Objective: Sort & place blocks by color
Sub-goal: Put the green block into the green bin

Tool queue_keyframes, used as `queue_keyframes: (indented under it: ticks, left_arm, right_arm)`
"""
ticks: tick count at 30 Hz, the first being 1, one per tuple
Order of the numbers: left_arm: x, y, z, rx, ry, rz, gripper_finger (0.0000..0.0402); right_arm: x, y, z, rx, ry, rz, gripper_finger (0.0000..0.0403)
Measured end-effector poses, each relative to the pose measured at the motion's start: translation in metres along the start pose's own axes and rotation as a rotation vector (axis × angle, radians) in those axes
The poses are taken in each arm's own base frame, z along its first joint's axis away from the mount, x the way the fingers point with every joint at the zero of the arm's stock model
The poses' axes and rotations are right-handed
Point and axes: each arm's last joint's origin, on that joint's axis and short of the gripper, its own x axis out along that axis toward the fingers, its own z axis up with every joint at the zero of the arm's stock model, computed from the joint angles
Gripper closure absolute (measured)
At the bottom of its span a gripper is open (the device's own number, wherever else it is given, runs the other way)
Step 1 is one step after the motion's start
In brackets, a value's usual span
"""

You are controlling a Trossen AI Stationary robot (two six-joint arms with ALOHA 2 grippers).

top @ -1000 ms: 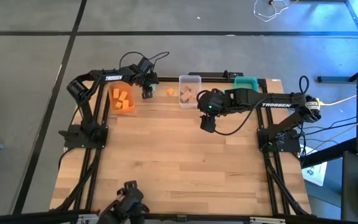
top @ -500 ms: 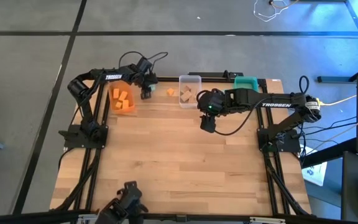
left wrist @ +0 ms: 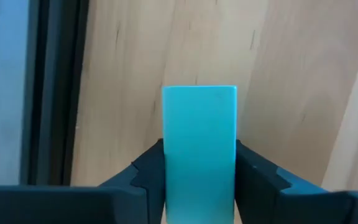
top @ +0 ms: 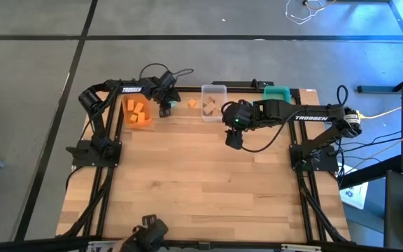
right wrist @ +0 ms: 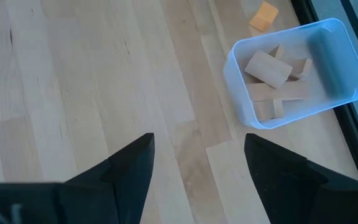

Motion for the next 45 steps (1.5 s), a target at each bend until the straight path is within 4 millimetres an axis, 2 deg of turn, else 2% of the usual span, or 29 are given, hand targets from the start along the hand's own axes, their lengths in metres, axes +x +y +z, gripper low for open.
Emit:
queue_keyframes:
  ticks: [5,10,15,20,25,31,39,45]
  left_arm:
    - [0.004,-0.018,0.008,-0.016,0.061,0.014,0.0274]
    - [-0.013,-0.032,0.014,-0.041,0.028,-0.037,0.0275]
    - [-0.052,-0.043,0.017,-0.045,-0.049,-0.128,0.0275]
    - [-0.093,-0.066,0.023,-0.031,-0.153,-0.189,0.0275]
    - [-0.131,-0.093,0.031,0.0,-0.302,-0.305,0.0275]
    - [-0.158,-0.13,0.036,0.067,-0.381,-0.425,0.0275]
    - [-0.172,-0.169,0.041,0.131,-0.411,-0.582,0.0275]
    - [-0.178,-0.184,0.048,0.158,-0.477,-0.65,0.0275]
  right_arm:
    - [0.0,0.0,0.0,-0.018,0.0,0.0,0.0154]
    - [0.0,0.001,0.0,-0.159,0.004,0.04,0.0154]
    - [0.0,0.004,0.0,-0.294,-0.004,0.103,0.0154]
    - [0.004,0.012,0.002,-0.467,-0.03,0.124,0.0154]
    - [0.012,0.033,0.01,-0.653,-0.12,0.14,0.0154]
    - [0.024,0.068,0.022,-0.869,-0.285,0.109,0.0154]
    - [0.04,0.107,0.025,-1.051,-0.37,-0.006,0.0154]
    - [0.049,0.128,0.026,-1.09,-0.439,-0.01,0.0154]
